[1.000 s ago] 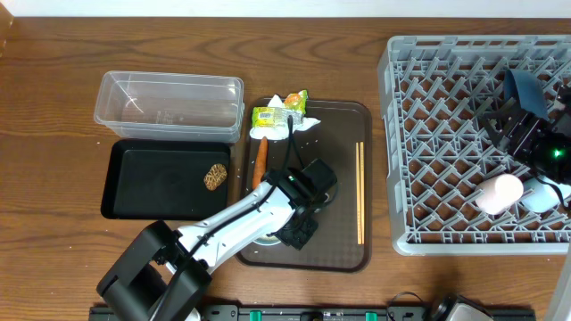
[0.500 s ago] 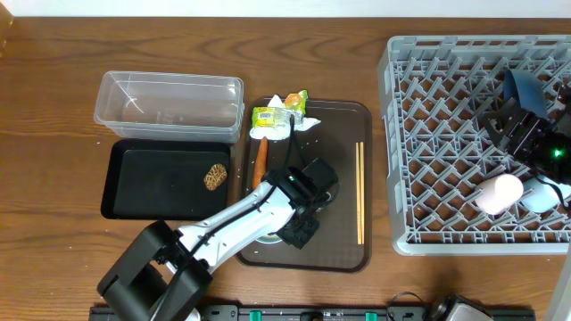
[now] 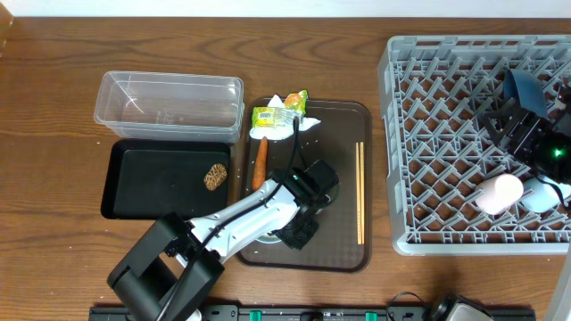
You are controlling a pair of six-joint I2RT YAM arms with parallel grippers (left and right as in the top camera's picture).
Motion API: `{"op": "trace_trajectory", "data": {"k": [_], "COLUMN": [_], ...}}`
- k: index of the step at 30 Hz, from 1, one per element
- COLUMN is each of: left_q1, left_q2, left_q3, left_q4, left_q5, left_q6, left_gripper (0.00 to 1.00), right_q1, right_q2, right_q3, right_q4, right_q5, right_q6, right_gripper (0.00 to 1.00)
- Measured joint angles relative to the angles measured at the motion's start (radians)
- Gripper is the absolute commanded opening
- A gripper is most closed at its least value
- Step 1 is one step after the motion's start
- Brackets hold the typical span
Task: Sort waste into correct bins and load items into the dishwasher rack
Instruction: 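Reach the left gripper to the white rice bowl and grasp its rim, then lift the white bowl over the black tray and tip out the rice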
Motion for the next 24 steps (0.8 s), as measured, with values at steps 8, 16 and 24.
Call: {"op": "trace_trajectory", "data": {"k": [8,16,24], "left_q1": [0.000,0.000,0.000], "left_q2": [-0.002,-0.002,-0.002], "left_q3": [0.000,-0.008,-0.040], "left_q4": [-0.008,0.024,0.041], "left_q5": [-0.004,-0.012,-0.028], "left_q6": [0.046,0.076,0.077], "left_gripper": [0.14,0.16,0.06], "right_q1": [0.000,0.000,0.000], "right_q2": [0.000,0.000,0.000], "right_q3": [0.000,0.000,0.000], "right_q4": [0.000,0.000,0.001], "right_q5": [0.000,0.000,0.000], "right_q6": [0.001,0.003,0.003], "right_gripper": [0.67,0.66,0.66]}}
